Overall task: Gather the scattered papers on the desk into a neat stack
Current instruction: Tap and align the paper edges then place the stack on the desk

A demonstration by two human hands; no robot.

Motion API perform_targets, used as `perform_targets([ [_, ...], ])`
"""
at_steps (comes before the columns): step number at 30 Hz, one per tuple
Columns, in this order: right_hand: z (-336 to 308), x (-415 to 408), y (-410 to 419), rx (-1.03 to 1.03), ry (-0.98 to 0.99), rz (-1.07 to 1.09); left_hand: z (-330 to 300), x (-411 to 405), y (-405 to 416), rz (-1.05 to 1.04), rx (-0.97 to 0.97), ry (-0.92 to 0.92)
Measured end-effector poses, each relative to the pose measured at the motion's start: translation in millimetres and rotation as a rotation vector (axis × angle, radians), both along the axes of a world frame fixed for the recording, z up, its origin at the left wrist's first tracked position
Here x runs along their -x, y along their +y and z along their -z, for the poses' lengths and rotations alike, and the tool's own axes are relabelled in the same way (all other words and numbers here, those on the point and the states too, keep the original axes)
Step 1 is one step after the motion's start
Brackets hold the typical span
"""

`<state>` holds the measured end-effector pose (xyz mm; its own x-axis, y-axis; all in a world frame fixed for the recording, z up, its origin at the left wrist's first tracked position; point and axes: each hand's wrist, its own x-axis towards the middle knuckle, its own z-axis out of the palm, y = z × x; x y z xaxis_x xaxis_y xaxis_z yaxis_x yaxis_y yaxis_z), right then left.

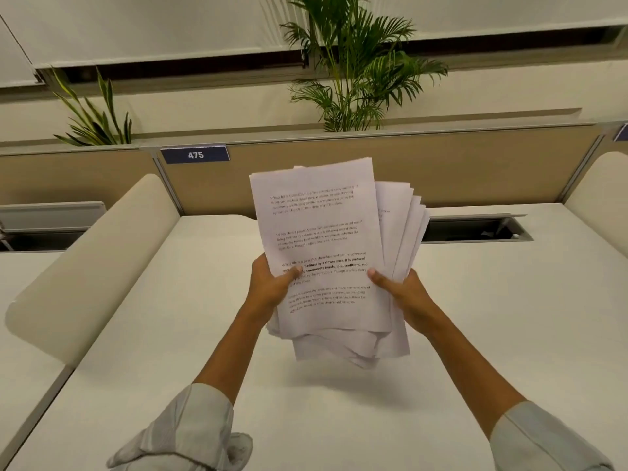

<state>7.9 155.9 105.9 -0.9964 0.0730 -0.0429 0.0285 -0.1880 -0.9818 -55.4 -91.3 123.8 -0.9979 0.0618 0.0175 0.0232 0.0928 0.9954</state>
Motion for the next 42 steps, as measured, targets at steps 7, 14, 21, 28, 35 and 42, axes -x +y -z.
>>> perform_targets([
  [7, -11, 7, 3, -0.199, 0.171, 0.081, -29, 4, 0, 0.044, -0.031, 0.178],
  [14, 9, 11, 3, -0.231, 0.125, 0.066, -16, 8, 7, 0.035, -0.043, 0.107],
  [21, 15, 22, 0, -0.209, 0.077, 0.077, -8, 15, 17, 0.02, -0.143, 0.044],
  [28, 7, 27, 2, -0.167, 0.174, 0.115, -28, 21, 22, -0.01, -0.118, 0.161],
  [35, 12, 32, 8, -0.195, 0.181, 0.078, -37, 31, 20, 0.025, -0.085, 0.189],
  [42, 23, 41, 7, -0.221, 0.084, 0.017, -23, 40, 32, 0.079, 0.009, 0.203],
])
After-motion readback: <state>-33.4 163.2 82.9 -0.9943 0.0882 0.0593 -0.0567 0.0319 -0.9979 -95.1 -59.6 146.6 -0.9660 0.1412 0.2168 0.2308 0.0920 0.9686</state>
